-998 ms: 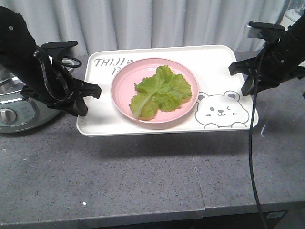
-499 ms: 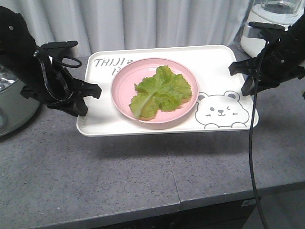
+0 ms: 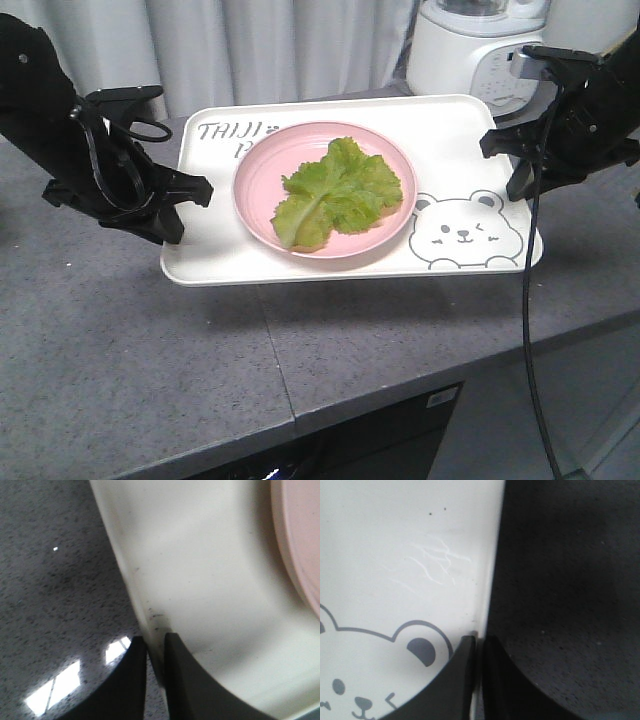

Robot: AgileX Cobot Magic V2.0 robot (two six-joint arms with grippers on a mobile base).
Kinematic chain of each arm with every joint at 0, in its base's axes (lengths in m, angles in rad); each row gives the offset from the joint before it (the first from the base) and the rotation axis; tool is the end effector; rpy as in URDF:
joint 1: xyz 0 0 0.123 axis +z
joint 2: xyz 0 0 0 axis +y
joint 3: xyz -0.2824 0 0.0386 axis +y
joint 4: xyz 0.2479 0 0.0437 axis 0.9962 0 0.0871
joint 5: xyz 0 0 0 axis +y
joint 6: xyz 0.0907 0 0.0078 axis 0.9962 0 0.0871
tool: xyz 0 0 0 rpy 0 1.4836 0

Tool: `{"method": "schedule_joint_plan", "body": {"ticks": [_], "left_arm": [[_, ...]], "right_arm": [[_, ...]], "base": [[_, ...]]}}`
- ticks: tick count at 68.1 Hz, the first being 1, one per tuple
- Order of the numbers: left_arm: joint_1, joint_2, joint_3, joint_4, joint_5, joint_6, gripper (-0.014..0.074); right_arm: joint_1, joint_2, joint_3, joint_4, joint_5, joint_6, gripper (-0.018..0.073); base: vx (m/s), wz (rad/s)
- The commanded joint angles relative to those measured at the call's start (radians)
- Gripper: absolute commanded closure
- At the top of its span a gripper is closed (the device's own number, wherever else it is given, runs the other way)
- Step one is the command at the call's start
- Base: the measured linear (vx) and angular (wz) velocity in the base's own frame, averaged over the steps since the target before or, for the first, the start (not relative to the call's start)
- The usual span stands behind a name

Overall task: Transfer vegetables to tray and serve
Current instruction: 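Hold the tray level and turn the base away from the counter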

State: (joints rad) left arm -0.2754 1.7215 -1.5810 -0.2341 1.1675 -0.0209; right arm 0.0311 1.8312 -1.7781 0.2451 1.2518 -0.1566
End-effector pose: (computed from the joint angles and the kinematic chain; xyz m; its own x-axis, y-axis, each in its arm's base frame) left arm 0.3444 -0.1175 0.3217 -0.9333 0.1480 -0.3273 0.2332 0.9427 -0.2385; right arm 0.3903 0.0331 0.3335 -0.9230 -0.1049 -0.3701 -0.1847 0.9648 0.1871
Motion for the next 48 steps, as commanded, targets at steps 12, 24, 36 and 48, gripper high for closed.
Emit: {"method": "schedule_joint_plan", "body": {"ticks": [12, 24, 36, 48], "left_arm": [[-0.021, -0.057, -0.040, -0.104, -0.049, 0.031, 0.0602], [-0.021, -0.057, -0.040, -0.104, -0.049, 0.031, 0.0602], [-0.021, -0.057, -0.040, -0.104, -0.049, 0.031, 0.0602], [-0.021, -0.057, -0.040, -0.104, -0.049, 0.031, 0.0602]], "right_arm": [[0.016, -0.061, -0.026, 0.108, 0.031, -0.024, 0.0565], [0.016, -0.061, -0.026, 0.108, 0.031, -0.024, 0.0565], [0.016, -0.061, -0.026, 0.108, 0.031, -0.024, 0.0565], [0.016, -0.061, -0.026, 0.108, 0.031, -0.024, 0.0565]], "base": [[-0.02, -0.37], [-0.02, -0.35], [-0.03, -0.34], [-0.03, -0.35]]}}
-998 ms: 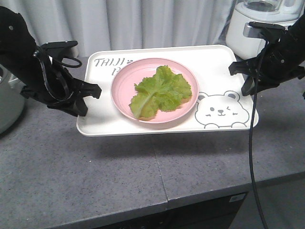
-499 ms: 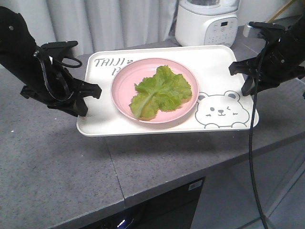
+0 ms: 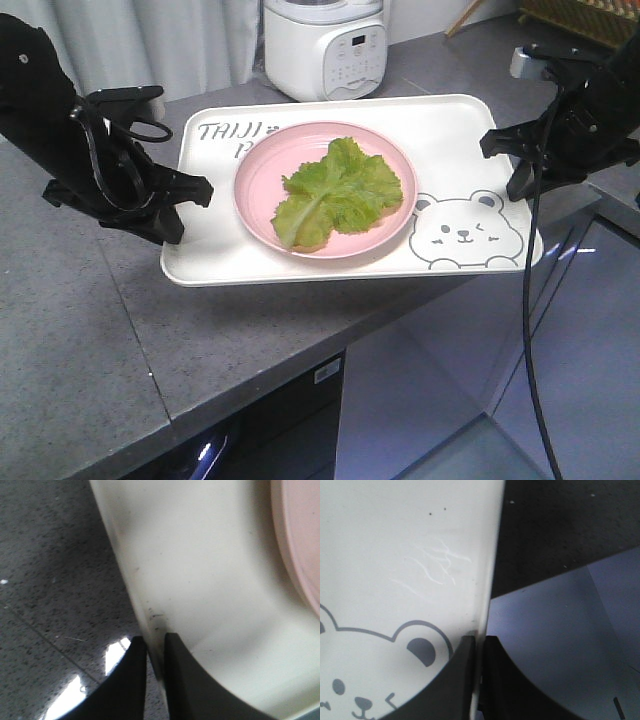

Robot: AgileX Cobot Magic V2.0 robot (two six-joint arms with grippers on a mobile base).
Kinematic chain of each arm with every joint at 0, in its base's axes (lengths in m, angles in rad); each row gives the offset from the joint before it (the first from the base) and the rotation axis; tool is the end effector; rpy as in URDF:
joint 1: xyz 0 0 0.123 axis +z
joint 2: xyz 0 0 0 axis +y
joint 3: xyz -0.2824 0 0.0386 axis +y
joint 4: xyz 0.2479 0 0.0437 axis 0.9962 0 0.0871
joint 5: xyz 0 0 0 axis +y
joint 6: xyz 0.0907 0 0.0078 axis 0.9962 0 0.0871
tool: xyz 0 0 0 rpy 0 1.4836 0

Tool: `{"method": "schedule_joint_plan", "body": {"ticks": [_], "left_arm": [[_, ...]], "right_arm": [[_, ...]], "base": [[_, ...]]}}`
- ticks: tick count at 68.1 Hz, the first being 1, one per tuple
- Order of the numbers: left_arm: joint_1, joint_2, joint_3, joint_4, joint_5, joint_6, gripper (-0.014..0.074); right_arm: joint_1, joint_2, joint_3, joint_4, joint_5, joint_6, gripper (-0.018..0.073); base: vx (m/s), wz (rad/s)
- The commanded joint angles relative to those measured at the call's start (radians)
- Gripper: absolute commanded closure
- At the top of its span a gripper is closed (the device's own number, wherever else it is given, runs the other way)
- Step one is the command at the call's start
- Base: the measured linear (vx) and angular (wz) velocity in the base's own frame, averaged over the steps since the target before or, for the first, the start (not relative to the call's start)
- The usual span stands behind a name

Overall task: Transfer vegetables to tray and serve
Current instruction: 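Hold the tray level and turn the base away from the counter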

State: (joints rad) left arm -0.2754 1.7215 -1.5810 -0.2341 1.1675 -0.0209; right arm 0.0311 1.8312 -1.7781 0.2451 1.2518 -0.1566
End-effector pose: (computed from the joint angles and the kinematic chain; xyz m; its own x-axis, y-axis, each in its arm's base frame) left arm 0.3444 -0.1175 0.3217 -0.9333 0.1480 -0.3273 0.2332 0.9427 -0.2385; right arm 0.3903 0.0331 0.3335 -0.9230 -0.1049 -0.3701 -0.1847 0.9648 0.1871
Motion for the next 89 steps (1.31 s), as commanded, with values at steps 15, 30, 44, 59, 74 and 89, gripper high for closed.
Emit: {"method": "schedule_joint_plan", "body": {"ticks": [15, 30, 44, 59, 74, 89], "left_arm": [[-0.021, -0.057, -0.040, -0.104, -0.049, 0.031, 0.0602], [-0.021, -0.057, -0.040, -0.104, -0.049, 0.031, 0.0602], [-0.021, -0.057, -0.040, -0.104, -0.049, 0.031, 0.0602], [-0.021, -0.057, -0.040, -0.104, -0.049, 0.031, 0.0602], [-0.021, -0.057, -0.040, -0.104, -0.049, 0.031, 0.0602], [-0.021, -0.057, -0.040, -0.104, -0.049, 0.031, 0.0602]], "right_arm": [[0.016, -0.061, -0.026, 0.108, 0.031, -0.024, 0.0565], [0.016, -0.061, -0.026, 0.108, 0.031, -0.024, 0.0565], [0.016, -0.061, -0.026, 0.108, 0.031, -0.024, 0.0565], [0.016, -0.061, -0.026, 0.108, 0.031, -0.024, 0.0565], [0.016, -0.061, -0.026, 0.108, 0.031, -0.024, 0.0565], [0.016, -0.061, -0.026, 0.108, 0.031, -0.024, 0.0565]], "base": [[-0.03, -0.36], [-0.03, -0.35], [-0.03, -0.34], [-0.03, -0.32], [-0.04, -0.32], [-0.04, -0.34]]}}
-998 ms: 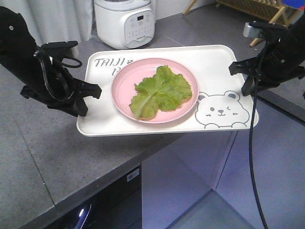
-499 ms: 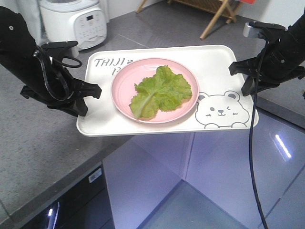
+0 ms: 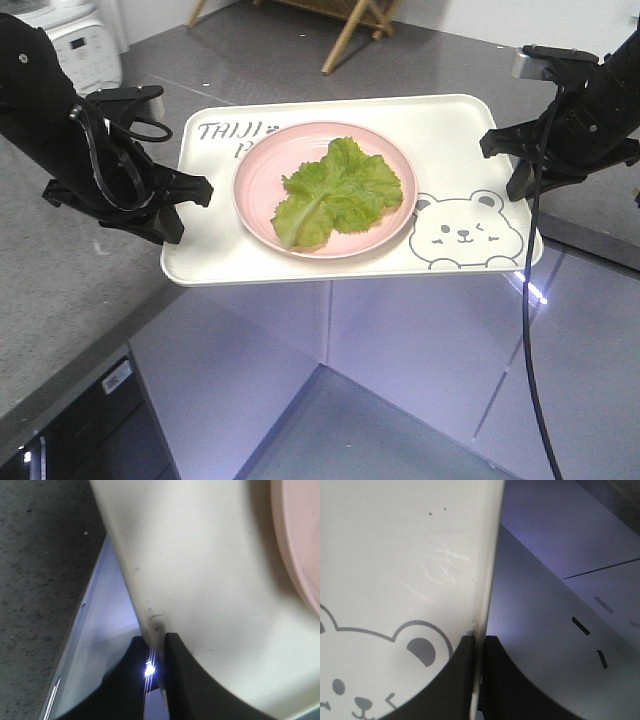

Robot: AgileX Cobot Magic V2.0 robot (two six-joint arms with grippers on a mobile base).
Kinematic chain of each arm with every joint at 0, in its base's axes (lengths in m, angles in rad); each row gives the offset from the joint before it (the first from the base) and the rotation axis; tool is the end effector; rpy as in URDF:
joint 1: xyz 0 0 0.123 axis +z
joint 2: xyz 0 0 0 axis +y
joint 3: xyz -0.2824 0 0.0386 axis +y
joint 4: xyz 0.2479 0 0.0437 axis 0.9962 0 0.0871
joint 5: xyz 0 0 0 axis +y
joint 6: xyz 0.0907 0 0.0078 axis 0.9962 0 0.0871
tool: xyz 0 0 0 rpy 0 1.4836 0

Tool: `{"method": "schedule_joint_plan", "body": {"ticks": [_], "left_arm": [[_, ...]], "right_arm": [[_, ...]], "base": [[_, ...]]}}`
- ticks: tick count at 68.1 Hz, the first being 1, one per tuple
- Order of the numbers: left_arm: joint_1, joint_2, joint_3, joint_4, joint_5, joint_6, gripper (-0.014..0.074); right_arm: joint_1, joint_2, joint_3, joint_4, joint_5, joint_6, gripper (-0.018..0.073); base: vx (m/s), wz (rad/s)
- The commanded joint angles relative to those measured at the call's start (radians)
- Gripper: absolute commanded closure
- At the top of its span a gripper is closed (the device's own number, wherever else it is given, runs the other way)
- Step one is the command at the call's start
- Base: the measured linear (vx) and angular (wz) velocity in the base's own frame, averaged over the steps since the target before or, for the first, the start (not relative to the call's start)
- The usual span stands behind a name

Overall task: Transfer vegetables to tray and serve
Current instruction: 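Hold the tray level and turn the base away from the counter, then drive the base forward carrying the tray toward the stove counter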

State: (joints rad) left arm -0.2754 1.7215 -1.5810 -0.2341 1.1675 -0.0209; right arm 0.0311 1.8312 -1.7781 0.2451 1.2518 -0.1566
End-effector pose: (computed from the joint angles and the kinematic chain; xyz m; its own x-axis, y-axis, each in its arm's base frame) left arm 0.3444 -0.1175 0.3217 -0.9333 0.1480 -0.3273 0.2332 0.9427 -0.2385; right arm 0.3903 0.0331 0.3335 -0.9230 -0.1049 -0.3701 -0.1847 0.9648 0.1871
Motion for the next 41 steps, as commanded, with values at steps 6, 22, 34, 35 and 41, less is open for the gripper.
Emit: {"method": "schedule_joint_plan", "body": {"ticks": [6, 22, 34, 35, 41], "left_arm": [[-0.021, -0.057, -0.040, -0.104, -0.049, 0.031, 0.0602], [-0.021, -0.057, -0.040, -0.104, -0.049, 0.031, 0.0602], [-0.021, -0.057, -0.040, -0.104, -0.049, 0.031, 0.0602], [-0.021, -0.057, -0.040, -0.104, -0.049, 0.031, 0.0602], [-0.021, -0.057, -0.040, -0.104, -0.049, 0.031, 0.0602]], "right_arm": [[0.016, -0.061, -0.026, 0.108, 0.031, -0.024, 0.0565], [0.016, -0.061, -0.026, 0.108, 0.031, -0.024, 0.0565], [0.016, -0.061, -0.026, 0.108, 0.031, -0.024, 0.0565], [0.016, -0.061, -0.026, 0.108, 0.031, -0.024, 0.0565], [0.016, -0.061, -0.026, 0.108, 0.031, -0.024, 0.0565]], "base": [[-0.05, -0.36], [-0.05, -0.37], [-0.05, -0.37], [-0.05, -0.38], [-0.05, -0.37]]}}
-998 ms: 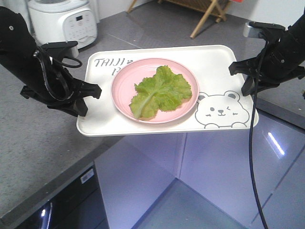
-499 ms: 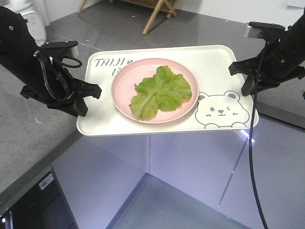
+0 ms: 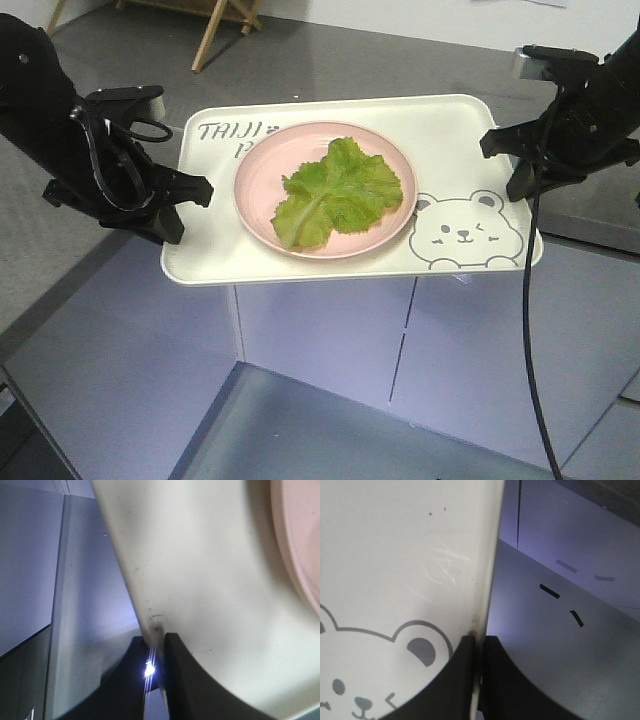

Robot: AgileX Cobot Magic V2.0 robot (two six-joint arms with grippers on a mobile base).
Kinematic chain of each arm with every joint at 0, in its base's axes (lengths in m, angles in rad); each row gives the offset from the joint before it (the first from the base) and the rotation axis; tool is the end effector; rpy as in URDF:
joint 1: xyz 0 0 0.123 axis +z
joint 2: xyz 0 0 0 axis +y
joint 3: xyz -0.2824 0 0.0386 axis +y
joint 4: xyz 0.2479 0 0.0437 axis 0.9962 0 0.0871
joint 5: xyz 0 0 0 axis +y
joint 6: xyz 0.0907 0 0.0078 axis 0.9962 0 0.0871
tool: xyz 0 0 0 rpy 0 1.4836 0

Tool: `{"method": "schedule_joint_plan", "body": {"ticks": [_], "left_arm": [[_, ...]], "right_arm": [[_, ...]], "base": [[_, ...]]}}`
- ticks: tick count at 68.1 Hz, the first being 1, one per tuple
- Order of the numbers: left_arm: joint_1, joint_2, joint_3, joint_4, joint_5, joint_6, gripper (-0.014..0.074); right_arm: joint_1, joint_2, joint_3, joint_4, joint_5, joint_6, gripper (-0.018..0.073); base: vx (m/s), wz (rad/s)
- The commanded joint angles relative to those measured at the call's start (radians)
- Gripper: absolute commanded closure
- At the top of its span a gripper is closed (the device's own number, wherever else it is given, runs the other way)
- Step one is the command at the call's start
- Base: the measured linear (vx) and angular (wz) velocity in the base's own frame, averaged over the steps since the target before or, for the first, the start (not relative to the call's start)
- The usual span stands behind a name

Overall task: Transfer vegetables to tray and serve
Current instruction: 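Drive the base forward carrying the tray toward the stove counter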

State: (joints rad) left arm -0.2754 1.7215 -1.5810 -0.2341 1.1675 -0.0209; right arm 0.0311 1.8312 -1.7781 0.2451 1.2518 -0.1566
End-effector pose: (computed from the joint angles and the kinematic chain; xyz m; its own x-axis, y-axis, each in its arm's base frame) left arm 0.3444 -0.1175 0.3217 -0.9333 0.1480 -0.3273 0.2332 0.9427 -0.2385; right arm 0.3903 0.0331 0.3335 -0.9230 -0.1049 -0.3701 -0.1847 0.9648 0.1871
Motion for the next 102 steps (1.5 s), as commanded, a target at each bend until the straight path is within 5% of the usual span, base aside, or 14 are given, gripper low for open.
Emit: {"method": "schedule_joint_plan", "body": {"ticks": [1, 102], "left_arm": [[-0.021, -0.057, -0.040, -0.104, -0.049, 0.031, 0.0602], [-0.021, -0.057, -0.040, -0.104, -0.049, 0.031, 0.0602]], "right_arm": [[0.016, -0.061, -0.026, 0.108, 0.031, -0.024, 0.0565], [0.016, -0.061, -0.026, 0.108, 0.031, -0.024, 0.0565]], "base": [[-0.05, -0.37], [-0.06, -0.28]]}}
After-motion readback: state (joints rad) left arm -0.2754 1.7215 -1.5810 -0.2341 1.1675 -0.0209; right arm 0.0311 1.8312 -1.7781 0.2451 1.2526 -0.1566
